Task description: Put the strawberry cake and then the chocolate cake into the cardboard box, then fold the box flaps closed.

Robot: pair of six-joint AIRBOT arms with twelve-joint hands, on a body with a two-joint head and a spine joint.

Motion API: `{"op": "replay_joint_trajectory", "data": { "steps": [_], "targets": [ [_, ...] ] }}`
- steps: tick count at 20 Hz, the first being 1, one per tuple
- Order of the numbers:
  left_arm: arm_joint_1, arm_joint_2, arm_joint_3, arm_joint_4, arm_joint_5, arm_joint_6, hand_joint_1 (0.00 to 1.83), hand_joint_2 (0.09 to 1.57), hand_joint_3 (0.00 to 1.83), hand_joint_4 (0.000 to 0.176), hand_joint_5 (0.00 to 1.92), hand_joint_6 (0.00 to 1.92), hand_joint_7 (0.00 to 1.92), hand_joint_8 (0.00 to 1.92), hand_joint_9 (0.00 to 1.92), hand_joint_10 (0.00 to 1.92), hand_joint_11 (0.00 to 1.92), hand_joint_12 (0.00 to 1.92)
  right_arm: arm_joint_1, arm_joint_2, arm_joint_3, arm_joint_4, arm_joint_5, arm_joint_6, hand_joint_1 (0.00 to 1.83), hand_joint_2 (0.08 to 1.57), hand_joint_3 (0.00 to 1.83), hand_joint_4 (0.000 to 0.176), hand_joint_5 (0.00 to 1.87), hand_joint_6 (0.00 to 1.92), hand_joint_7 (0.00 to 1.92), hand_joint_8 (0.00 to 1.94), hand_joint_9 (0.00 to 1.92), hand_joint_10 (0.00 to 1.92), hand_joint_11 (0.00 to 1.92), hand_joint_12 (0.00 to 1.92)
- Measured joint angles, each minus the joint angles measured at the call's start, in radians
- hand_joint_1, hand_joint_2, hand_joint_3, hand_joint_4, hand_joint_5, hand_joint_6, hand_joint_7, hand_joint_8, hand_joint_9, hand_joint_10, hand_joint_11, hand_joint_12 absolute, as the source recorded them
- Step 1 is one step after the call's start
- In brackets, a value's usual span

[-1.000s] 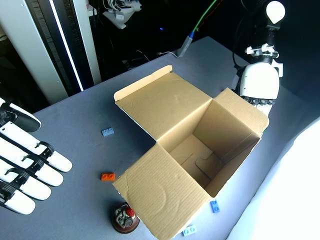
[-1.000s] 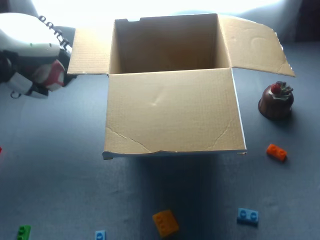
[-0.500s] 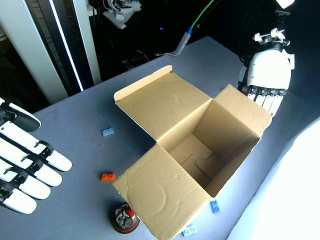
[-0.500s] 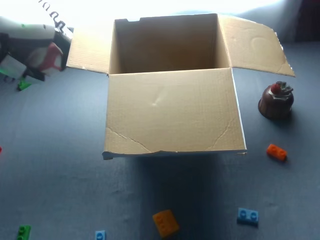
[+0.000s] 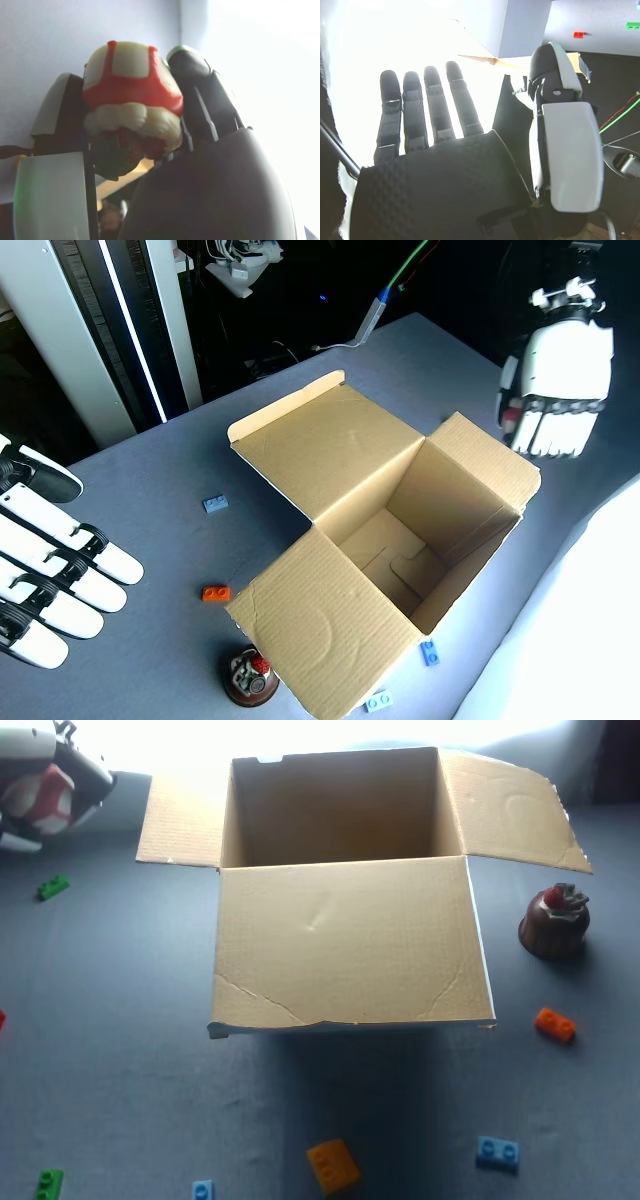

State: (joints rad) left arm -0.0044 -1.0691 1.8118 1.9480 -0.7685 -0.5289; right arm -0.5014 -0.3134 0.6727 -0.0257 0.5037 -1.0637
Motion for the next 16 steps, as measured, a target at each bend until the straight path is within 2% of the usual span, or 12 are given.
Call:
{"op": "replay_joint_trajectory", "data": {
  "steps": [2,3,4,6,7,8,16],
  "targets": [
    [-0.032,0.0,-0.003,-0.003,-0.008,0.0,1.3,1.14,0.37,0.0,0.62,1.49,0.61,1.69,0.59,1.81,0.5,1.92,0.0,0.0,0.0,0.0,0.0,0.0,0.22,1.15,0.0,0.0,0.2,0.0,0.16,0.0,0.16,0.0,0.0,0.6],
    [-0.043,0.0,-0.008,-0.003,-0.009,0.0,1.29,1.07,0.53,0.0,0.62,1.65,0.61,1.68,0.59,1.82,0.51,1.92,0.0,0.0,0.0,0.0,-0.001,0.0,0.2,1.15,0.0,0.0,0.19,0.0,0.16,0.0,0.15,0.0,0.0,0.6],
    [-0.053,0.002,-0.026,0.0,-0.011,0.0,1.29,1.08,0.47,0.0,0.64,1.57,0.63,1.65,0.6,1.78,0.48,1.92,0.0,0.0,0.0,0.0,-0.001,0.0,0.24,1.14,0.0,0.0,0.19,0.0,0.17,0.0,0.17,0.01,0.0,0.66],
    [-0.069,0.002,-0.045,0.004,-0.028,0.0,1.31,1.13,0.35,0.0,0.66,1.43,0.63,1.67,0.6,1.76,0.46,1.92,0.0,0.0,0.0,0.0,0.0,0.0,0.24,1.14,0.0,0.0,0.21,0.01,0.18,0.0,0.17,0.01,0.0,0.67],
    [-0.084,0.002,-0.047,0.007,-0.036,-0.001,1.31,1.13,0.35,0.0,0.66,1.43,0.63,1.67,0.6,1.76,0.46,1.92,0.0,0.0,0.0,0.0,0.0,0.0,0.24,1.14,0.0,0.0,0.21,0.01,0.18,0.0,0.17,0.01,0.0,0.67],
    [-0.098,0.005,-0.054,0.005,-0.038,0.0,1.3,1.16,0.32,0.0,0.62,1.46,0.6,1.69,0.6,1.78,0.49,1.92,0.0,0.0,0.0,0.0,0.0,0.0,0.24,1.12,0.0,0.0,0.24,0.01,0.17,0.0,0.15,0.01,0.0,0.59],
    [-0.132,-0.001,-0.12,0.03,-0.075,-0.018,1.31,1.18,0.25,0.0,0.65,1.39,0.62,1.66,0.61,1.76,0.48,1.92,0.0,0.0,0.0,0.0,-0.001,0.0,0.23,1.14,0.01,0.0,0.21,0.0,0.16,0.0,0.14,0.0,0.0,0.58]
  ]
}}
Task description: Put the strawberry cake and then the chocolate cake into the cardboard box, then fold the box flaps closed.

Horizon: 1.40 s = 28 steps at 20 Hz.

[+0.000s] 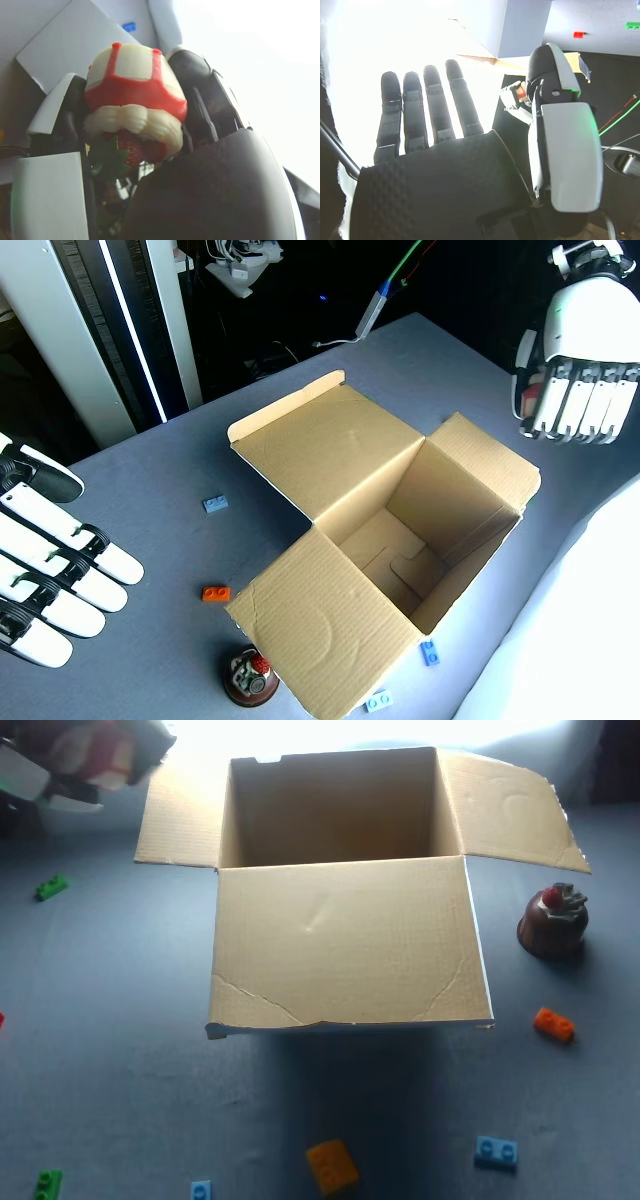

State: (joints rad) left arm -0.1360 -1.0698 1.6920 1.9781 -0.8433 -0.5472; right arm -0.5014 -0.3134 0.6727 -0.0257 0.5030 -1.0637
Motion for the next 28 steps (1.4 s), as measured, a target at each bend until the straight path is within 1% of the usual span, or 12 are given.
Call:
{"op": "replay_joint_trajectory", "data": {
  "steps": [2,5,7,8,14,15,16,17,18,21,22,28],
  "targets": [
    [0.0,-0.018,-0.013,0.0,-0.012,-0.005,1.31,1.18,0.25,0.0,0.66,1.39,0.62,1.67,0.6,1.76,0.46,1.92,0.0,0.0,0.0,0.0,0.001,0.0,0.23,1.14,0.0,0.0,0.23,0.0,0.18,0.0,0.17,0.01,0.0,0.62],
    [-0.011,-0.028,-0.024,0.001,-0.021,-0.01,1.31,1.2,0.21,0.0,0.64,1.38,0.62,1.67,0.59,1.78,0.47,1.92,0.0,0.0,0.0,0.0,0.0,0.0,0.25,1.14,0.0,0.0,0.23,0.0,0.17,0.0,0.15,0.0,0.0,0.55],
    [-0.028,-0.037,-0.024,0.016,-0.022,-0.015,1.31,1.21,0.17,0.0,0.67,1.33,0.63,1.65,0.6,1.77,0.47,1.92,0.0,0.0,0.0,0.0,0.001,0.0,0.25,1.13,0.0,0.0,0.24,0.0,0.2,0.01,0.19,0.01,0.0,0.68],
    [-0.036,-0.039,-0.028,0.026,-0.02,-0.018,1.31,1.21,0.17,0.0,0.66,1.37,0.62,1.65,0.59,1.76,0.46,1.92,0.0,0.0,0.0,-0.001,0.002,0.0,0.25,1.13,0.0,0.0,0.23,0.0,0.19,0.01,0.17,0.0,0.0,0.59],
    [-0.045,-0.103,-0.035,0.045,-0.026,-0.018,1.3,1.21,0.18,0.0,0.65,1.42,0.62,1.65,0.59,1.75,0.47,1.92,0.0,0.0,0.0,0.0,0.001,0.0,0.26,1.13,0.0,0.0,0.23,0.0,0.19,0.0,0.17,0.0,0.0,0.54],
    [-0.045,-0.12,-0.035,0.048,-0.03,-0.019,1.29,1.22,0.2,0.0,0.64,1.47,0.6,1.66,0.58,1.76,0.47,1.92,0.0,0.0,0.0,0.0,0.0,0.0,0.26,1.13,0.0,0.0,0.22,0.0,0.17,0.0,0.15,0.01,0.0,0.45],
    [-0.046,-0.129,-0.036,0.054,-0.031,-0.018,1.29,1.22,0.2,0.0,0.64,1.47,0.6,1.66,0.58,1.76,0.47,1.92,0.0,0.0,0.0,0.0,0.001,0.0,0.26,1.13,0.0,0.0,0.22,0.0,0.17,0.0,0.15,0.01,0.0,0.45],
    [-0.046,-0.14,-0.036,0.058,-0.032,-0.017,1.3,1.15,0.32,0.0,0.67,1.45,0.61,1.66,0.59,1.76,0.47,1.92,0.0,0.0,0.0,0.0,0.001,0.0,0.25,1.13,0.0,0.0,0.22,0.0,0.18,0.0,0.16,0.01,0.0,0.47],
    [-0.046,-0.148,-0.036,0.064,-0.032,-0.016,1.3,1.14,0.34,0.0,0.67,1.42,0.61,1.68,0.59,1.77,0.47,1.92,0.0,0.0,0.0,0.0,0.0,0.0,0.27,1.13,0.0,0.0,0.22,0.0,0.18,0.0,0.16,0.01,0.0,0.48],
    [-0.022,-0.186,-0.037,0.086,-0.026,-0.01,1.31,1.16,0.29,0.0,0.67,1.39,0.62,1.67,0.59,1.77,0.45,1.92,0.008,-0.002,0.0,0.0,-0.003,-0.001,0.28,1.13,0.0,0.0,0.23,0.0,0.19,0.0,0.16,0.01,0.0,0.42],
    [-0.014,-0.199,-0.037,0.101,-0.026,-0.008,1.31,1.16,0.28,0.0,0.67,1.37,0.61,1.69,0.59,1.78,0.46,1.92,0.011,-0.003,0.0,0.002,0.0,-0.004,0.25,1.13,0.0,0.0,0.23,0.0,0.19,0.0,0.17,0.01,0.0,0.5],
    [0.007,-0.264,-0.016,0.118,-0.006,0.006,1.3,1.16,0.32,0.0,0.64,1.47,0.6,1.67,0.6,1.77,0.48,1.92,0.012,-0.006,0.0,0.0,0.002,-0.006,0.29,1.13,0.0,0.0,0.24,0.01,0.2,0.0,0.18,0.01,0.0,0.62]
  ]
}}
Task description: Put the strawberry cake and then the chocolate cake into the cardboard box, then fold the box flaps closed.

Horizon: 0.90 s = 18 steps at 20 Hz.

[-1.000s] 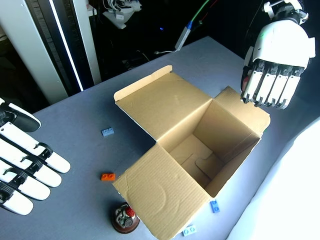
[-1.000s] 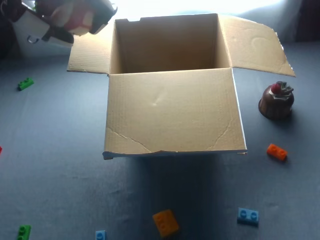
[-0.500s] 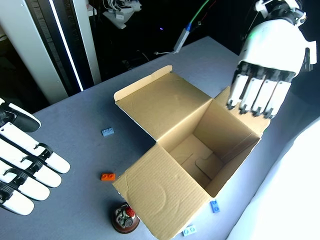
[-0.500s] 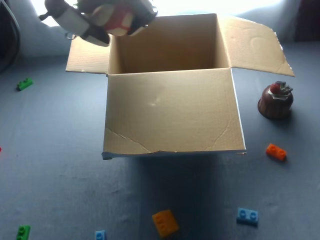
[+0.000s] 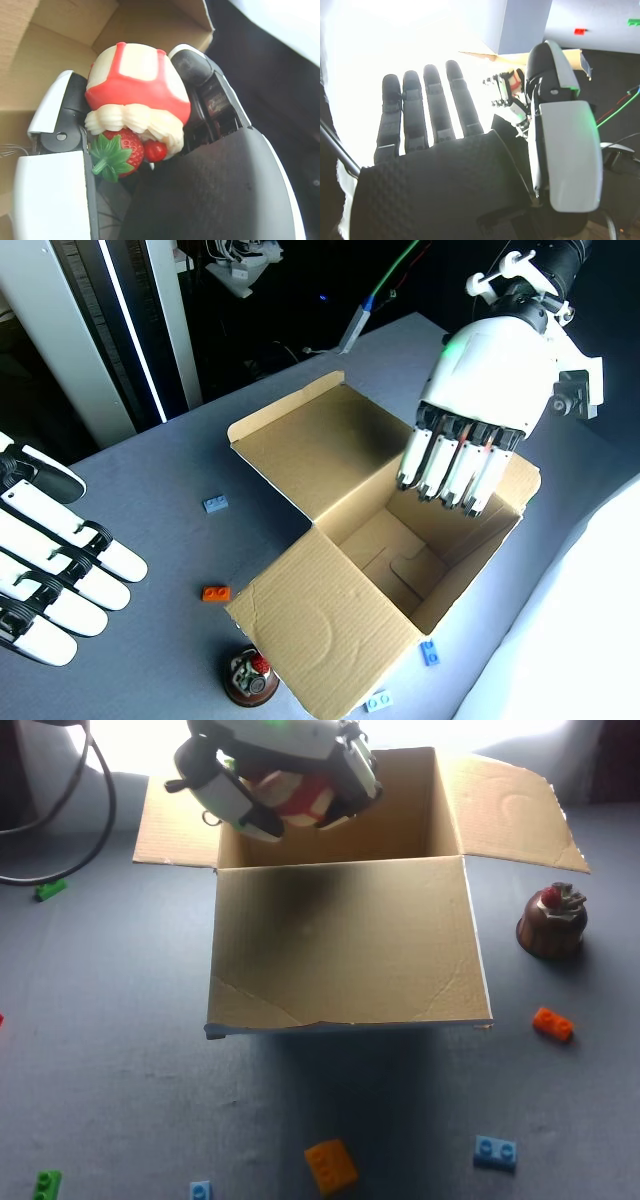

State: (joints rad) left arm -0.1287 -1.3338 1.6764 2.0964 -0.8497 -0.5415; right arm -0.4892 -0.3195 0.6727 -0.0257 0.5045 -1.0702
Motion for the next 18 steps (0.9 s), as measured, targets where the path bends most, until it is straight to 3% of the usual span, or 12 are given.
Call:
{"op": "replay_joint_trajectory", "data": {
  "steps": [7,9,13,18],
  "targets": [
    [0.022,-0.052,0.05,0.006,0.039,0.037,1.3,1.12,0.38,0.0,0.65,1.46,0.61,1.68,0.6,1.79,0.5,1.92,0.01,-0.007,0.0,0.002,-0.006,-0.002,0.29,1.13,0.0,0.0,0.25,0.0,0.21,0.0,0.2,0.01,0.0,0.72],
    [0.03,-0.053,0.05,0.01,0.046,0.043,1.3,1.15,0.33,0.0,0.64,1.47,0.6,1.67,0.61,1.77,0.5,1.92,0.01,-0.008,0.0,0.0,-0.003,-0.002,0.29,1.13,0.0,0.0,0.25,0.0,0.2,0.01,0.17,0.01,0.0,0.6],
    [0.035,-0.063,0.058,0.015,0.063,0.05,1.31,1.17,0.28,0.0,0.66,1.38,0.61,1.68,0.6,1.8,0.48,1.92,0.013,-0.008,0.0,0.0,-0.005,-0.003,0.29,1.13,0.0,0.0,0.23,0.0,0.18,0.0,0.16,0.0,0.0,0.6],
    [0.045,-0.079,0.07,0.022,0.07,0.058,1.3,1.2,0.23,0.0,0.63,1.42,0.61,1.66,0.59,1.79,0.48,1.92,0.019,-0.011,0.0,0.002,-0.01,-0.004,0.3,1.12,0.0,0.0,0.23,0.0,0.19,0.0,0.16,0.0,0.0,0.58]
  ]
}}
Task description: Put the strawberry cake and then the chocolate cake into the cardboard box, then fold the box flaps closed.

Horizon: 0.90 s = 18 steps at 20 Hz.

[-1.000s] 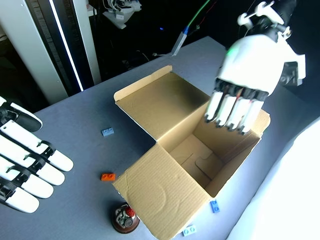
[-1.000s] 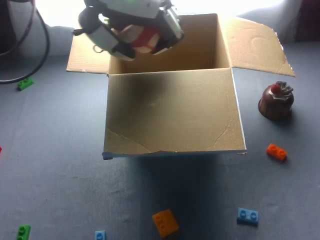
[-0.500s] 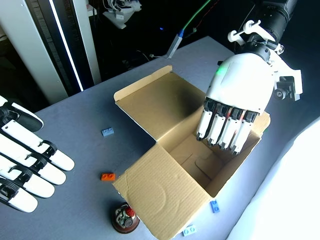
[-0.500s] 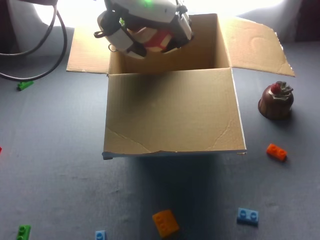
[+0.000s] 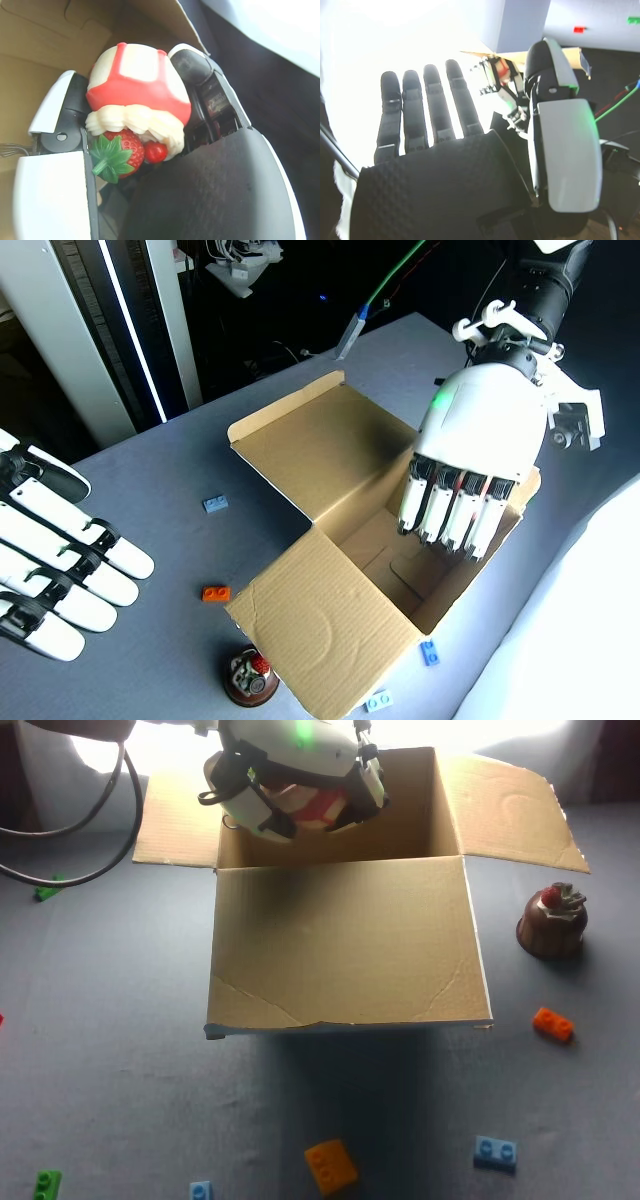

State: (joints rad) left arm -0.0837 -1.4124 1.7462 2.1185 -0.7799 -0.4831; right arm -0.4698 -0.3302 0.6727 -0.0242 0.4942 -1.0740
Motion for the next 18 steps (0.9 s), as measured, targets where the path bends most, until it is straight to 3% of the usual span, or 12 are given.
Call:
{"op": "replay_joint_trajectory", "data": {
  "steps": [3,4,5,6,7,8,10,11,14,15,16,18],
  "targets": [
    [0.002,0.0,0.0,-0.004,0.008,0.008,1.29,1.3,0.04,0.0,0.65,1.39,0.56,1.69,0.57,1.77,0.4,1.92,0.0,-0.003,0.0,-0.001,0.0,0.0,0.27,1.13,0.0,0.0,0.2,0.0,0.17,0.0,0.15,0.0,0.0,0.52],
    [0.004,0.0,0.0,-0.003,0.009,0.008,1.21,1.19,0.0,0.0,0.55,0.96,0.47,1.19,0.44,1.42,0.36,1.73,0.0,-0.003,0.0,-0.001,-0.001,0.0,0.26,1.14,0.0,0.0,0.19,0.0,0.17,0.0,0.15,0.0,0.0,0.55],
    [0.006,0.0,0.0,-0.002,0.01,0.009,1.21,1.19,0.0,0.0,0.55,0.96,0.47,1.19,0.44,1.42,0.36,1.73,0.0,-0.003,0.0,-0.001,-0.001,0.0,0.26,1.14,0.0,0.0,0.19,0.0,0.17,0.0,0.15,0.0,0.0,0.55],
    [0.006,0.0,0.0,0.002,0.009,0.009,1.15,1.16,0.0,0.0,0.5,0.61,0.49,0.7,0.44,1.12,0.31,1.58,0.0,-0.003,0.0,-0.001,-0.001,0.0,0.26,1.13,0.0,0.0,0.19,0.0,0.17,0.0,0.15,0.0,0.0,0.55],
    [0.006,0.0,0.0,0.003,0.01,0.01,1.01,1.11,0.0,0.0,0.5,0.18,0.58,0.13,0.52,0.51,0.2,1.33,0.0,-0.003,0.0,-0.001,-0.002,0.0,0.26,1.14,0.0,0.0,0.19,0.0,0.15,0.0,0.14,0.0,0.0,0.51],
    [0.006,0.0,0.0,0.002,0.012,0.01,1.01,1.11,0.0,0.0,0.5,0.18,0.58,0.13,0.52,0.51,0.2,1.33,0.0,-0.003,0.0,-0.001,-0.002,0.0,0.26,1.14,0.0,0.0,0.19,0.0,0.15,0.0,0.14,0.0,0.0,0.51],
    [0.006,0.0,0.0,0.004,0.013,0.011,0.83,1.05,0.0,0.033,0.38,0.02,0.46,0.01,0.5,0.15,0.13,1.13,0.002,-0.003,0.0,-0.002,-0.003,0.0,0.25,1.14,0.0,0.0,0.18,0.0,0.16,0.0,0.14,0.0,0.0,0.53],
    [0.006,0.0,0.0,0.006,0.013,0.011,0.8,1.04,0.0,0.038,0.37,0.0,0.44,0.0,0.51,0.07,0.12,1.11,0.004,-0.003,0.0,-0.001,-0.005,0.0,0.25,1.14,0.0,0.0,0.18,0.0,0.15,0.0,0.14,0.0,0.0,0.53],
    [0.006,0.0,0.0,0.008,0.016,0.016,0.72,0.99,0.0,0.061,0.26,0.0,0.34,0.0,0.42,0.0,0.04,1.08,0.004,-0.003,0.0,-0.002,-0.005,0.0,0.24,1.14,0.0,0.0,0.19,0.01,0.16,0.0,0.13,0.0,0.0,0.54],
    [0.006,0.0,0.0,0.01,0.019,0.019,0.72,0.99,0.0,0.061,0.26,0.0,0.34,0.0,0.42,0.0,0.04,1.08,0.004,-0.003,0.0,-0.001,-0.005,0.0,0.24,1.14,0.0,0.0,0.19,0.01,0.16,0.0,0.13,0.0,0.0,0.54],
    [0.006,0.0,0.0,0.011,0.025,0.019,0.64,0.92,0.0,0.082,0.14,0.0,0.2,0.0,0.28,0.0,0.0,1.03,0.004,-0.003,0.0,-0.001,-0.005,-0.001,0.26,1.13,0.0,0.0,0.21,0.01,0.18,0.01,0.16,0.01,0.0,0.63],
    [0.002,0.0,0.003,0.014,0.035,0.023,0.63,0.92,0.0,0.083,0.14,0.0,0.2,0.0,0.27,0.0,0.0,1.02,0.004,-0.005,0.0,-0.001,-0.005,-0.001,0.26,1.13,0.0,0.0,0.21,0.01,0.18,0.0,0.16,0.01,0.0,0.64]
  ]
}}
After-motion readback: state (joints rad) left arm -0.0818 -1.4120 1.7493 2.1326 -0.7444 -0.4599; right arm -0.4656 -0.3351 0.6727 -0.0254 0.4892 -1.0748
